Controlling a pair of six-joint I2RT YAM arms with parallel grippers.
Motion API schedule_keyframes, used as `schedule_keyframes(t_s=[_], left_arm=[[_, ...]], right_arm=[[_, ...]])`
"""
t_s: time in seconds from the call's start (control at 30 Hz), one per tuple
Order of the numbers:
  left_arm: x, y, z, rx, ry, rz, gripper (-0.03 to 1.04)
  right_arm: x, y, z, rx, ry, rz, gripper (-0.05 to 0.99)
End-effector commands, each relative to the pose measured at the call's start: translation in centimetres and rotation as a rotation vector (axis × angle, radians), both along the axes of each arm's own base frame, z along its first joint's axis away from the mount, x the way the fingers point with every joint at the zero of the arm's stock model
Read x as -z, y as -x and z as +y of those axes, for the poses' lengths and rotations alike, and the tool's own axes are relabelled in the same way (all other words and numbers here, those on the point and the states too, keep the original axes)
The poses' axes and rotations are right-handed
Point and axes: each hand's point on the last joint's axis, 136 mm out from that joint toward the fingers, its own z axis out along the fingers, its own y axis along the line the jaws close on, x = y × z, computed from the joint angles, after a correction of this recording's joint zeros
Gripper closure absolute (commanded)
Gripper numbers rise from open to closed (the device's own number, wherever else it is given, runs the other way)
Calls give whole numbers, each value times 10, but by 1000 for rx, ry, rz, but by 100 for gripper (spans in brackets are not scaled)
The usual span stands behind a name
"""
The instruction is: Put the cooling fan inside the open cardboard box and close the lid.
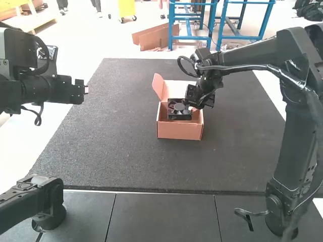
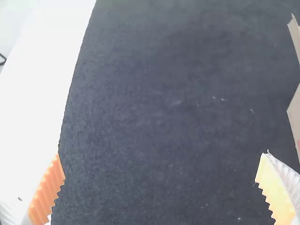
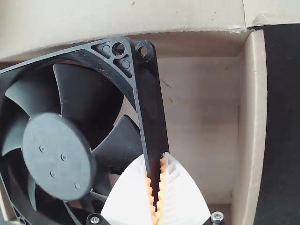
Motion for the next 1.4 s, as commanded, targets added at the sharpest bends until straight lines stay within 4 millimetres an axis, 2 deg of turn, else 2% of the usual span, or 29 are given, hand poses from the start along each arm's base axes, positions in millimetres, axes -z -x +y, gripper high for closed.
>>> schedule_keyframes(t_s=[0.0,0.03,0.17,0.2,0.27,0.3,0.37,0.43,0.53,0.73,0.9,1.0,1.13,1.27,1.37], left_arm=[[-8,1,4,-13,-7,-26,4],[-8,1,4,-13,-7,-26,4],[-13,-1,3,-12,-7,-35,4],[-14,-2,3,-12,-7,-37,4],[-14,-4,3,-14,-8,-32,4],[-13,-5,3,-12,-8,-28,4],[-12,-8,3,-13,-11,-19,4],[-12,-12,2,-13,-12,-13,4],[-16,-20,1,-9,-13,-13,4],[-14,-37,-3,0,-18,10,4],[-15,-52,-5,4,-25,15,4],[-13,-61,-6,7,-31,25,4],[-10,-75,-8,12,-34,37,4],[-7,-89,-11,16,-36,40,4],[-3,-101,-20,37,-36,46,4]], right_arm=[[-2,-1,1,-42,11,-20,93],[-3,0,4,-50,-2,-16,93],[-14,-1,15,-73,-59,-17,68],[-20,-2,20,-79,-84,-19,55],[-28,0,24,-90,-106,1,18],[-32,3,25,-101,-115,19,9],[-38,7,25,-116,-126,47,3],[-49,8,24,-128,-151,54,2],[-76,5,17,-134,-199,19,3],[-120,9,-9,-242,-177,-139,3],[-139,11,-37,-203,-143,-256,3],[-142,19,-53,-175,-132,-280,3],[-145,20,-77,-122,-75,-383,3],[-157,12,-88,-76,-71,-532,3],[-150,11,-96,-54,-69,-536,3]])
